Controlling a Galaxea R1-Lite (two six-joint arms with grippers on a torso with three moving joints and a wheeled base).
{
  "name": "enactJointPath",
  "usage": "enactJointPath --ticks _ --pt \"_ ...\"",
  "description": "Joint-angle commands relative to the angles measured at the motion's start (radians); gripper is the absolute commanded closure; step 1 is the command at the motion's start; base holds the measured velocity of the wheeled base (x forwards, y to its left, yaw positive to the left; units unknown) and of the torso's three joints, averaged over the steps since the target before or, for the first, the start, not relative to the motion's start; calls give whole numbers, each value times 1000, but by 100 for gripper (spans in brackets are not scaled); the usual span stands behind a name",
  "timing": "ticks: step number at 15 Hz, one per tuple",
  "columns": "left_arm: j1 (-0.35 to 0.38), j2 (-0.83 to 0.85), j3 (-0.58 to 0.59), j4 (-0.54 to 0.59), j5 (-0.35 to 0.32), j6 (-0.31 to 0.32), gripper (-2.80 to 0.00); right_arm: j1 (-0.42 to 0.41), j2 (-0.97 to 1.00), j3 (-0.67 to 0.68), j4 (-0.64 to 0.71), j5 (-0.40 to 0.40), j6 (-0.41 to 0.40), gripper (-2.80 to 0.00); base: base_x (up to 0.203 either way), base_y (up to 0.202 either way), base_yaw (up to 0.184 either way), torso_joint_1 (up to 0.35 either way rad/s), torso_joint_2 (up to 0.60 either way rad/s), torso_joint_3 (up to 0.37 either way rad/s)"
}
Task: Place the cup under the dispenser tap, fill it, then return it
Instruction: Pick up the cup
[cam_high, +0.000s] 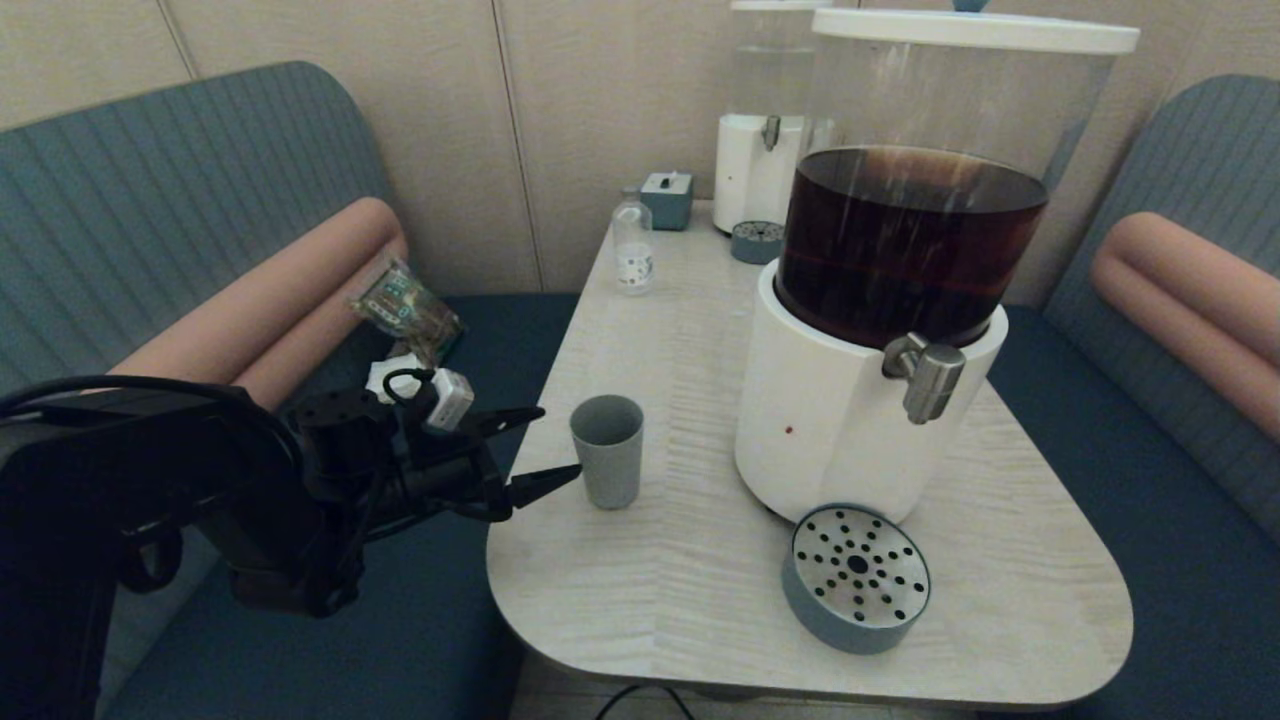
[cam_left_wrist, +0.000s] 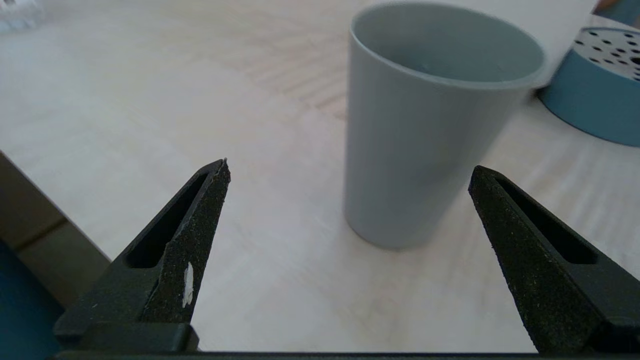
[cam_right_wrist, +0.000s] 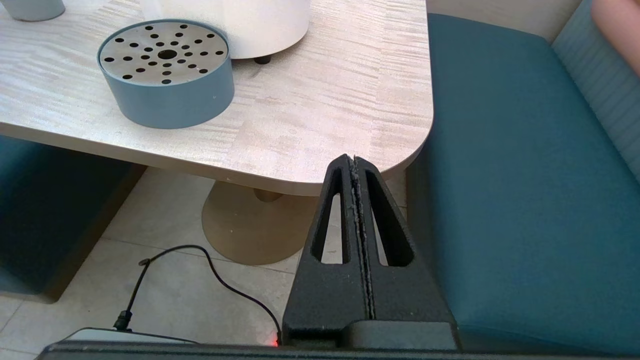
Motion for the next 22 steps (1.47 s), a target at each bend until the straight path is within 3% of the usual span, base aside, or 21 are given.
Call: enactJointPath --ticks 1,6,12,22 --pt "0 28 -45 -7 -5 -3 -280 0 -3 0 0 0 -1 0 0 0 0 0 0 0" --pt "-3 67 -88 -7 -9 -10 -280 0 -3 0 0 0 -1 0 0 0 0 0 0 0" --pt "-7 49 -22 -18 -21 -9 -280 0 -3 0 0 0 -1 0 0 0 0 0 0 0" --pt "-79 38 -8 -16 -37 -13 -280 0 -3 0 0 0 -1 0 0 0 0 0 0 0"
